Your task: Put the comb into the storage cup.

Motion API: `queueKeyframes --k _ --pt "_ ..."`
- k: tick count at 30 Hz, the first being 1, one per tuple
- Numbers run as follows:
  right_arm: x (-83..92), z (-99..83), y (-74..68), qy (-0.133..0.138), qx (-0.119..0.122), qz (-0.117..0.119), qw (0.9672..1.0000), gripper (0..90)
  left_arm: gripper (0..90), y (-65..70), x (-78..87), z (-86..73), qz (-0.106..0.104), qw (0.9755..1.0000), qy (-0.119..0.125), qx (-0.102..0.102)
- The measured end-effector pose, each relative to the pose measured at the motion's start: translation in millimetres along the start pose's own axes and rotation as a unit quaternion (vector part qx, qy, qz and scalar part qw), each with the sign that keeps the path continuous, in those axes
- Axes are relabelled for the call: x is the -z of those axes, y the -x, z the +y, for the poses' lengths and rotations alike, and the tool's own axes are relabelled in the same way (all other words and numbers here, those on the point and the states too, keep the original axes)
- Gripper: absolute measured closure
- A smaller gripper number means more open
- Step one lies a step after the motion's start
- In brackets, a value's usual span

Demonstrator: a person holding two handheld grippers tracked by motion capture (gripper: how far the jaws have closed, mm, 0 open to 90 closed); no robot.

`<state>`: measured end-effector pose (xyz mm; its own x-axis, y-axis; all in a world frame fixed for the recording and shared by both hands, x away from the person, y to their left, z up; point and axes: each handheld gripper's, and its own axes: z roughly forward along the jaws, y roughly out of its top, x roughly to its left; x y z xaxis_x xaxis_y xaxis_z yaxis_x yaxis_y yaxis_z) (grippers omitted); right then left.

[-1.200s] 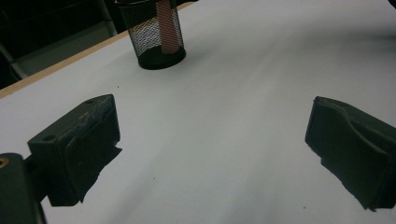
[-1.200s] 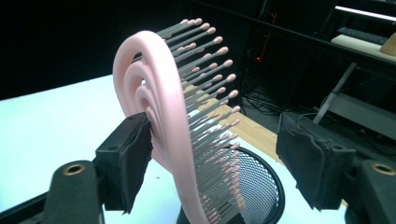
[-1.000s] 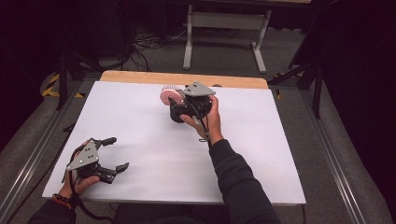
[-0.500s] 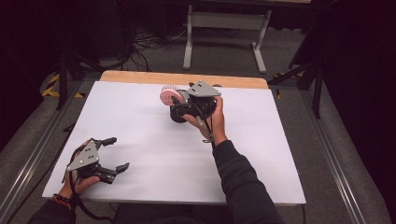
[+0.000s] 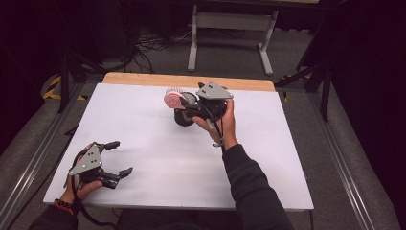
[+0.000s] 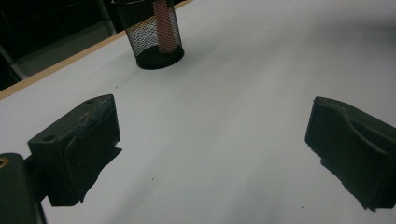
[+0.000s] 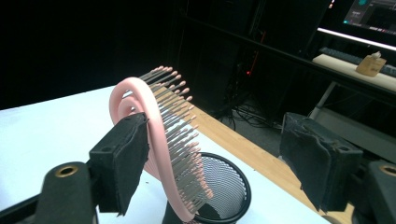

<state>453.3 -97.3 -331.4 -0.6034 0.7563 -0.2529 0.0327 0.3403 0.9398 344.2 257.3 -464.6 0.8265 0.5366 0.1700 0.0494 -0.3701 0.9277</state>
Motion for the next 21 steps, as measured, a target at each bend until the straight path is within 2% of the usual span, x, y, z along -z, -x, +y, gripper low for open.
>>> queueKeyframes --k 21 --pt "24.1 11.1 5.2 0.012 0.031 -0.008 0.9994 23.5 4.0 -0.1 -0.9 -0.8 0.0 1.0 -0.001 0.004"
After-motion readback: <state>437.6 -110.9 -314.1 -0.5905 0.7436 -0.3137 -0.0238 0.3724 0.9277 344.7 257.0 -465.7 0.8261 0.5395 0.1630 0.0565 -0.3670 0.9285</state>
